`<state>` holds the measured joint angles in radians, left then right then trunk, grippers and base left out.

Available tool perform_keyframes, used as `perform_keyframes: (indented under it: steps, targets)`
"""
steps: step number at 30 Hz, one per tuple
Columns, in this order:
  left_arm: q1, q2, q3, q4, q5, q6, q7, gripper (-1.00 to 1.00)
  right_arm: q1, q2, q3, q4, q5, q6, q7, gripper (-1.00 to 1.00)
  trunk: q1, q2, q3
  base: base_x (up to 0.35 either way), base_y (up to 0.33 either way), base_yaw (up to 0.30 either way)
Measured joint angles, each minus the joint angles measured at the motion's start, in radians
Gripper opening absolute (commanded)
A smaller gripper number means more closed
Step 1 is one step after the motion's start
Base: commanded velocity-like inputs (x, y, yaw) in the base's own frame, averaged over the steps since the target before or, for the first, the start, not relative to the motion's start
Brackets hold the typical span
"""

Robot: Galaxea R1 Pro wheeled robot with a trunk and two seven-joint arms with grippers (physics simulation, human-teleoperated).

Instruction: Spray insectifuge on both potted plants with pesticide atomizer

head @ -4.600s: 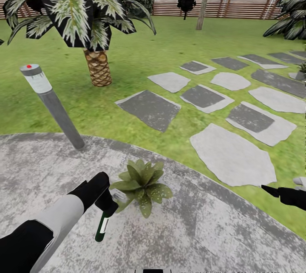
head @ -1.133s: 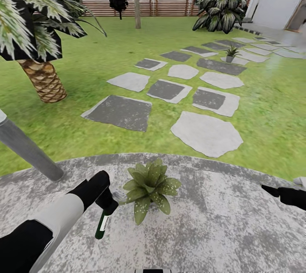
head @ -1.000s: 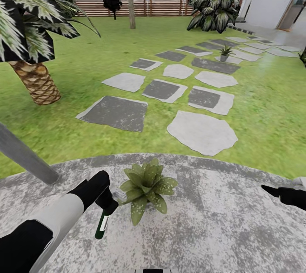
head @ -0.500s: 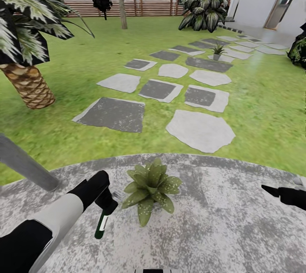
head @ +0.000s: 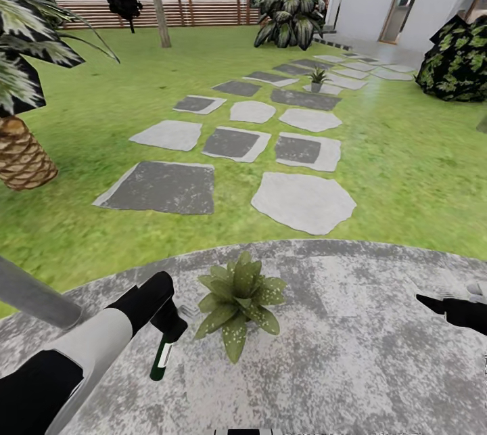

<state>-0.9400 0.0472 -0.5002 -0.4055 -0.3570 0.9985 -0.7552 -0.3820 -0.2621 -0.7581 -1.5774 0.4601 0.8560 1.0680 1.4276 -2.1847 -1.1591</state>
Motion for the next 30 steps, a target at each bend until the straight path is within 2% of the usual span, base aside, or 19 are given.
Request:
perform_keyframes:
  steps: [12,22,30]
  targets:
    - [0.001,0.003,0.000,0.000,-0.001,-0.001,0.000,-1.00,0.000,0.000,0.000,0.000,0.000,0.001,0.000,1.00,0.000,0.000,0.000,0.000,0.019,-0.270]
    - [0.000,0.009,0.001,0.000,0.000,0.001,0.002,-1.00,0.000,-0.001,0.001,0.000,0.000,-0.001,0.000,1.00,0.000,0.000,0.000,0.000,0.264,-0.070]
    - [0.000,0.009,0.001,0.000,0.000,0.000,0.002,-1.00,0.000,-0.002,0.001,0.000,0.000,0.000,0.001,1.00,0.000,0.000,0.000,0.000,0.200,-0.235]
